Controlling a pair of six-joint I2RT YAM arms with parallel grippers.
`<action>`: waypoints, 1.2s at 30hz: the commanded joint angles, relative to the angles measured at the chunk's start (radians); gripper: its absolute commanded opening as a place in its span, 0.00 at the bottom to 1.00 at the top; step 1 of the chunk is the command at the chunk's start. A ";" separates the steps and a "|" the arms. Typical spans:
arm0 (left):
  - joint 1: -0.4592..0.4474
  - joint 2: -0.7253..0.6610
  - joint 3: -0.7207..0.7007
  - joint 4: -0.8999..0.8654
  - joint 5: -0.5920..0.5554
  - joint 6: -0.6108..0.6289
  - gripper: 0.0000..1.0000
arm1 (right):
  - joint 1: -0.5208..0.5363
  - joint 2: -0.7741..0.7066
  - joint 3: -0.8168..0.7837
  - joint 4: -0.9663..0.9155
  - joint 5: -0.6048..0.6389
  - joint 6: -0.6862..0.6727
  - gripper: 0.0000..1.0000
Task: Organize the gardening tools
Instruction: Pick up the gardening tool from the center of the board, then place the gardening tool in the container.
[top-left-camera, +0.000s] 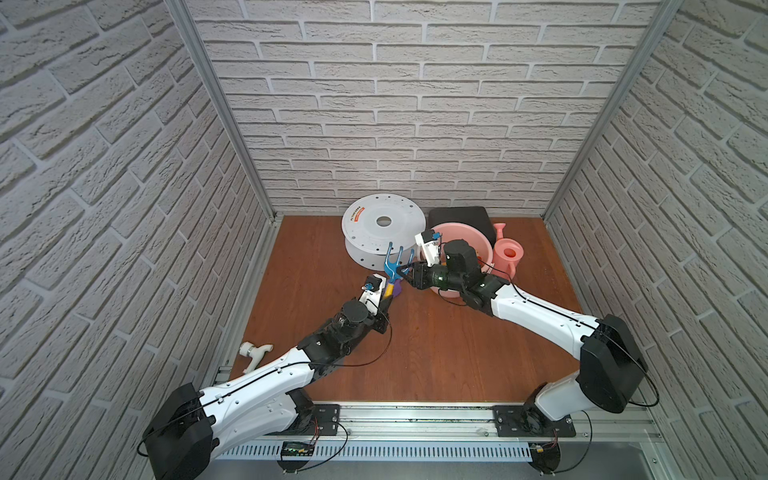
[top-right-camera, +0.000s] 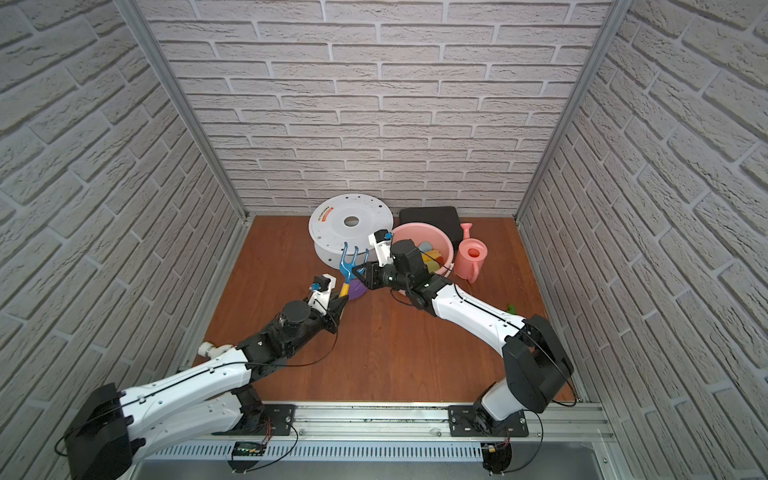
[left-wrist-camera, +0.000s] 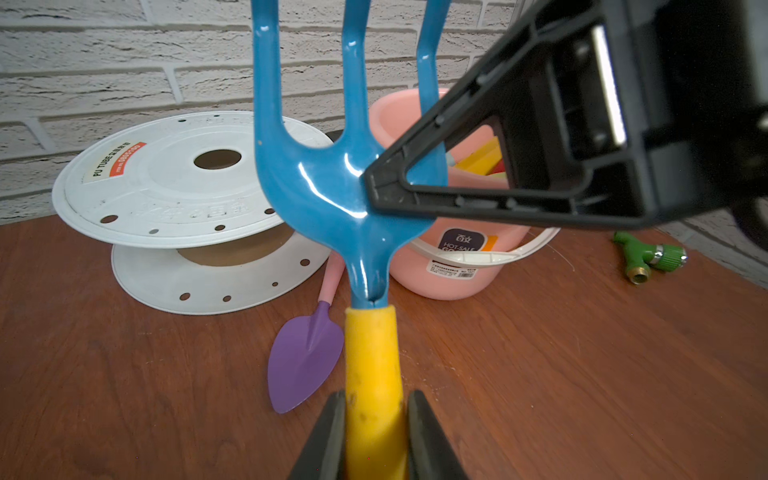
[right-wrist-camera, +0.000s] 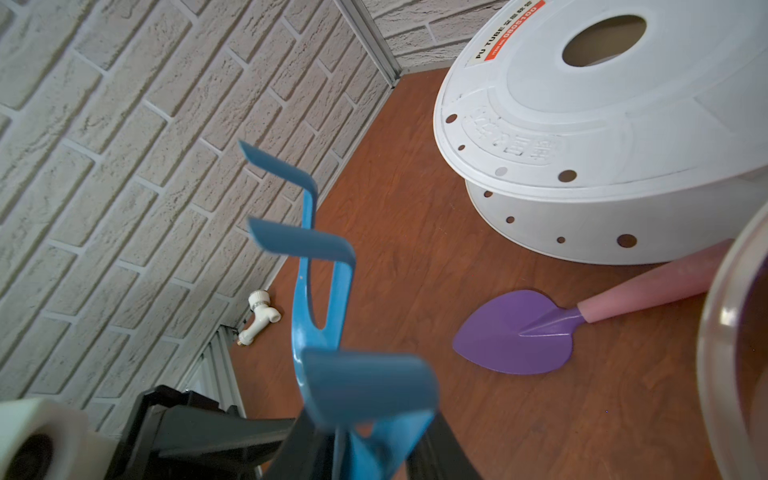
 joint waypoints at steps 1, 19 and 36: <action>-0.004 -0.020 -0.012 0.079 0.033 -0.006 0.00 | -0.011 -0.002 -0.011 0.115 -0.032 0.050 0.19; -0.004 -0.040 -0.007 0.057 0.026 -0.036 0.98 | -0.166 -0.308 -0.037 -0.111 0.119 -0.178 0.03; -0.004 -0.036 0.000 0.038 0.033 -0.065 0.98 | -0.408 -0.284 0.026 -0.116 0.260 -0.372 0.03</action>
